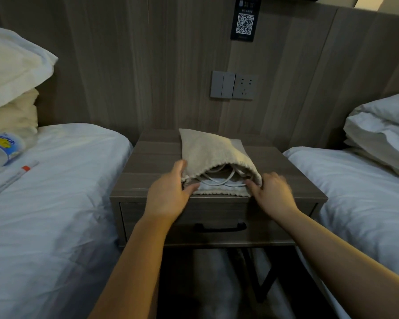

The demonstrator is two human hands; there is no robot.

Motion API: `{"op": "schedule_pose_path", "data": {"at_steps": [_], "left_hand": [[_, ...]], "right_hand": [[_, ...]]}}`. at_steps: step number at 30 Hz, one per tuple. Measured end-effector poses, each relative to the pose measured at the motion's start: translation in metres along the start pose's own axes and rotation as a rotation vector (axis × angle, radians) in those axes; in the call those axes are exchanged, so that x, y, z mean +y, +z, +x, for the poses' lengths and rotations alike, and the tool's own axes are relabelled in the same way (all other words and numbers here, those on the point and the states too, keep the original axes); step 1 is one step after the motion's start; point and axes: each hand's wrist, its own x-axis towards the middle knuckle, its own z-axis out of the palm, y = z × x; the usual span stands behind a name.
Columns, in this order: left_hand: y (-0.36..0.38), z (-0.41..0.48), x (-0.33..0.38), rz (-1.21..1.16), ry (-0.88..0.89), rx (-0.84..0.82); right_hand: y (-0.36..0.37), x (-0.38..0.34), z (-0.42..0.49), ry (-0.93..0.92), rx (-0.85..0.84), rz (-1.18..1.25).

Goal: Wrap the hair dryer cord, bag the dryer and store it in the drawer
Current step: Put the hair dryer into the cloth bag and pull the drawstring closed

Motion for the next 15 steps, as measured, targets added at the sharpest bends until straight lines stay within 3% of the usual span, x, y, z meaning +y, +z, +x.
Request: {"op": "schedule_pose_path", "data": {"at_steps": [2, 5, 11, 15], "left_hand": [[0.002, -0.001, 0.004, 0.1, 0.032, 0.033], [-0.002, -0.002, 0.008, 0.001, 0.008, 0.024], [-0.033, -0.008, 0.044, -0.722, -0.071, 0.09], [-0.055, -0.017, 0.074, -1.018, -0.069, 0.087]], "right_hand": [[0.002, -0.002, -0.002, -0.057, 0.02, -0.046], [-0.001, -0.005, -0.01, -0.078, 0.046, 0.093], [-0.043, -0.017, -0.027, 0.114, 0.063, 0.76], [-0.079, -0.02, -0.039, 0.067, 0.09, 0.925]]}}
